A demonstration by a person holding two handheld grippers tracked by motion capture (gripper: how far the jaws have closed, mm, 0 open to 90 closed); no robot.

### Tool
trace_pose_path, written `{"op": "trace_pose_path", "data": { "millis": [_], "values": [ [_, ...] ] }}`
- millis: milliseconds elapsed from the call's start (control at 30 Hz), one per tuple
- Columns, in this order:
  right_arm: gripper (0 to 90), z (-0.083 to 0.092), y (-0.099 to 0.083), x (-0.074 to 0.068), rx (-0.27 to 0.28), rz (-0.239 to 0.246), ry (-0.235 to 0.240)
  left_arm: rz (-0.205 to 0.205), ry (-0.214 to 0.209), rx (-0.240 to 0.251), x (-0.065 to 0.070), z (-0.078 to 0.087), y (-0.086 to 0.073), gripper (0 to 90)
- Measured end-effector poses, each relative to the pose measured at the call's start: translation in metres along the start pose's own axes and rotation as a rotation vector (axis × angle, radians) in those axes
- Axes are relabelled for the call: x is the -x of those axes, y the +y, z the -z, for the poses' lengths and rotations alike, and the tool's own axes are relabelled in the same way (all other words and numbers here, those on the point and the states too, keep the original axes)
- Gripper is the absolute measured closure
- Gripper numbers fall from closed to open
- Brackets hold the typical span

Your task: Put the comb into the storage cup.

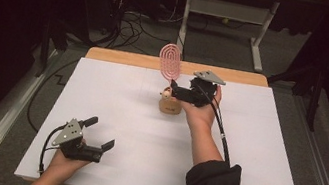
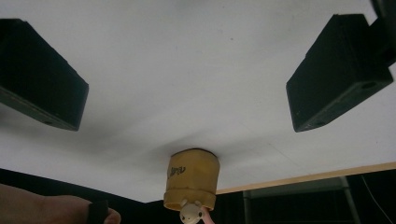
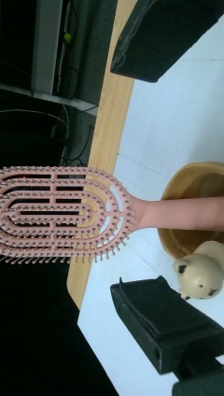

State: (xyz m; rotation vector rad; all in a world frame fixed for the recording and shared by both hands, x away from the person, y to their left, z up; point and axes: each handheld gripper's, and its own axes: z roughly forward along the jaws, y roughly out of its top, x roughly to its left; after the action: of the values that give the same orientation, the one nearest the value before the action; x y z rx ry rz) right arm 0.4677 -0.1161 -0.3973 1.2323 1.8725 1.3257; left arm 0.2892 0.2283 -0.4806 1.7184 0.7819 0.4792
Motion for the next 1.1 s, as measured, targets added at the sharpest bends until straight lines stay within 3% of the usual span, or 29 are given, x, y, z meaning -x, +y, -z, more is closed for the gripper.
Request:
{"op": "trace_pose_path", "data": {
  "millis": [600, 1100],
  "values": [
    [0.1, 0.031, -0.042, 0.013, -0.026, 0.034, 0.011, 0.006, 0.000, -0.006, -0.001, -0.001, 0.000, 0.0],
    [0.1, 0.092, -0.091, 0.020, -0.017, 0.076, 0.047, 0.020, 0.009, -0.013, -0.003, 0.001, 0.000, 0.0]
  ]
}}
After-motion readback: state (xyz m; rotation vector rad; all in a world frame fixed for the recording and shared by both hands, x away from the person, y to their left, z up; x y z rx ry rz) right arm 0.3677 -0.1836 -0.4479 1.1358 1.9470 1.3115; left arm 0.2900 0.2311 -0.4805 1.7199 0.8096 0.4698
